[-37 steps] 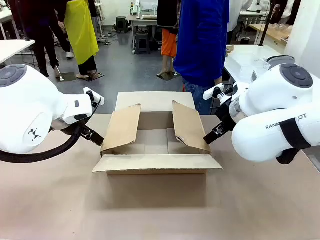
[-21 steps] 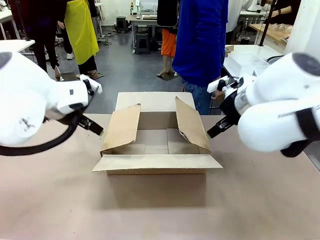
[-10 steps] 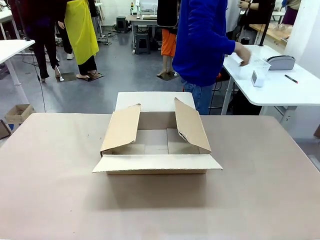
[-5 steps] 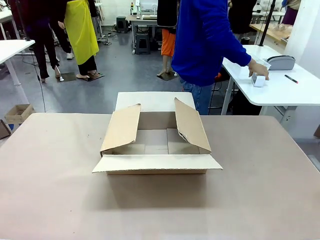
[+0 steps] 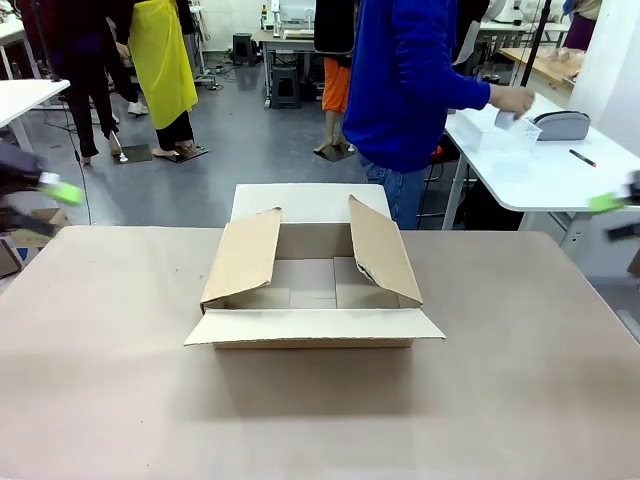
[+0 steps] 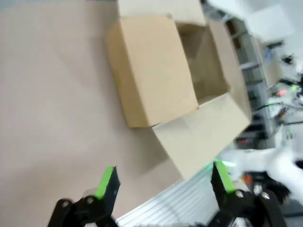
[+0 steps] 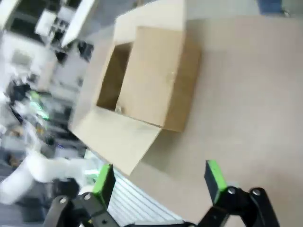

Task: Pack the gift set into the box.
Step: Place both hands on the side flaps of the Package Box and spread them outward, then lift both hands away from the flaps of the Package Box.

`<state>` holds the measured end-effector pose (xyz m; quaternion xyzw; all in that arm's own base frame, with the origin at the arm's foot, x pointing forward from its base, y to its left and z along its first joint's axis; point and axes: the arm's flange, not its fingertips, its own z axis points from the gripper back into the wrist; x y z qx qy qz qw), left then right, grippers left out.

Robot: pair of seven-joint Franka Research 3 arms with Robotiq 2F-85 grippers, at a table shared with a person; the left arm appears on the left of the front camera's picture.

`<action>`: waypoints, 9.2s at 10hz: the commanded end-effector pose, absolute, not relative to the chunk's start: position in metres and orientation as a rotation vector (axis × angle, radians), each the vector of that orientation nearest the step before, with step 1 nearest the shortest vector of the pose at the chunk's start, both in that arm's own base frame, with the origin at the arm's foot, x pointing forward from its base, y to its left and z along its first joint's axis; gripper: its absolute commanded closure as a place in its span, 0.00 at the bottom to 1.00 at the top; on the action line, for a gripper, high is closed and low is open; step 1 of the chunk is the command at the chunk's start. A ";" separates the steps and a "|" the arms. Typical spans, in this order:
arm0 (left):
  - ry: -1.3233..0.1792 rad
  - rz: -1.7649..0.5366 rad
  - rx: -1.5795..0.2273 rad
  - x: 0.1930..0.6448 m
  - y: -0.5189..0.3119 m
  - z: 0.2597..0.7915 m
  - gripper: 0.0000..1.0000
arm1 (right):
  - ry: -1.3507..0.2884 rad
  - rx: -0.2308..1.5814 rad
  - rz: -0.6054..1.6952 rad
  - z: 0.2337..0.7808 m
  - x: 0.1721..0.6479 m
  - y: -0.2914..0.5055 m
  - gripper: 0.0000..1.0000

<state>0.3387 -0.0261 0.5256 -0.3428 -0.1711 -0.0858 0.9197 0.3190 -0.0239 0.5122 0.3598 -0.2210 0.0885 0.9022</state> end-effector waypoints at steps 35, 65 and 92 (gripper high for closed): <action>-0.184 -0.013 -0.024 0.435 -0.161 0.471 0.00 | -0.776 0.621 0.876 0.494 0.338 0.150 0.00; -0.162 -0.091 -0.230 0.450 -0.106 0.432 0.00 | -0.272 -0.334 0.154 0.439 0.434 0.384 0.00; -0.162 -0.091 -0.230 0.450 -0.106 0.432 0.00 | -0.217 0.081 -0.156 0.423 0.429 0.120 0.00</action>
